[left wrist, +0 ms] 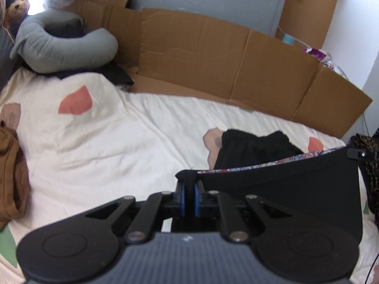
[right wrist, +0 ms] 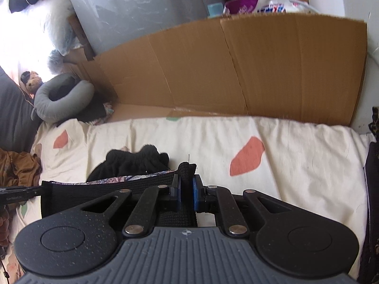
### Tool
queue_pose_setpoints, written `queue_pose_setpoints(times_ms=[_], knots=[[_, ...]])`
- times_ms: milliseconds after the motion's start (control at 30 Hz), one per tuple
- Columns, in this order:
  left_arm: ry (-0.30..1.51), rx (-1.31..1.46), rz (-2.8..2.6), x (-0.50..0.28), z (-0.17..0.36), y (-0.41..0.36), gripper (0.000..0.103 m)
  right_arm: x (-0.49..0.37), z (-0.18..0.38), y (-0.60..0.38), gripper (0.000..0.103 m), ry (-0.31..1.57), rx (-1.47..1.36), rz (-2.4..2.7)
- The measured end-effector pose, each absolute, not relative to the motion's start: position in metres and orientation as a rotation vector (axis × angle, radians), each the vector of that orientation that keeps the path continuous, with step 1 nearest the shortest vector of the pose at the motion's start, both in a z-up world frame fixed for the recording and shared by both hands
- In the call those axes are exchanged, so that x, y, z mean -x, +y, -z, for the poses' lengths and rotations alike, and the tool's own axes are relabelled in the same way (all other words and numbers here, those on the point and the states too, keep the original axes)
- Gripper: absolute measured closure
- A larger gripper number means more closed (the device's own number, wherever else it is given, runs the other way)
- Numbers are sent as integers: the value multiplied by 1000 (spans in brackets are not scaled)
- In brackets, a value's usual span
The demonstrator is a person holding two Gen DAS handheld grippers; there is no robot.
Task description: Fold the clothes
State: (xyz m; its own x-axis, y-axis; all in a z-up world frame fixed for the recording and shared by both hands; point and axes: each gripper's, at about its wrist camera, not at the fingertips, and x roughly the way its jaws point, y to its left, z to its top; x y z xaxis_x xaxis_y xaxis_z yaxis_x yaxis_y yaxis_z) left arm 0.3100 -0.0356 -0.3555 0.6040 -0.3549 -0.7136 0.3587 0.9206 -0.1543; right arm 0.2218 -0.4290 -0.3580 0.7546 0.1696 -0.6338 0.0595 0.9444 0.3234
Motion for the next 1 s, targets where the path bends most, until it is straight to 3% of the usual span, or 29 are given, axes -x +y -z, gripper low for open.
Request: queue_pose_setpoints(times_ms=[300, 1000], knots=[[777, -15, 426, -323, 340, -41, 95, -230, 349, -438, 95, 682, -365, -36], [781, -42, 433, -384, 365, -62, 95, -273, 362, -437, 95, 733, -214, 6]])
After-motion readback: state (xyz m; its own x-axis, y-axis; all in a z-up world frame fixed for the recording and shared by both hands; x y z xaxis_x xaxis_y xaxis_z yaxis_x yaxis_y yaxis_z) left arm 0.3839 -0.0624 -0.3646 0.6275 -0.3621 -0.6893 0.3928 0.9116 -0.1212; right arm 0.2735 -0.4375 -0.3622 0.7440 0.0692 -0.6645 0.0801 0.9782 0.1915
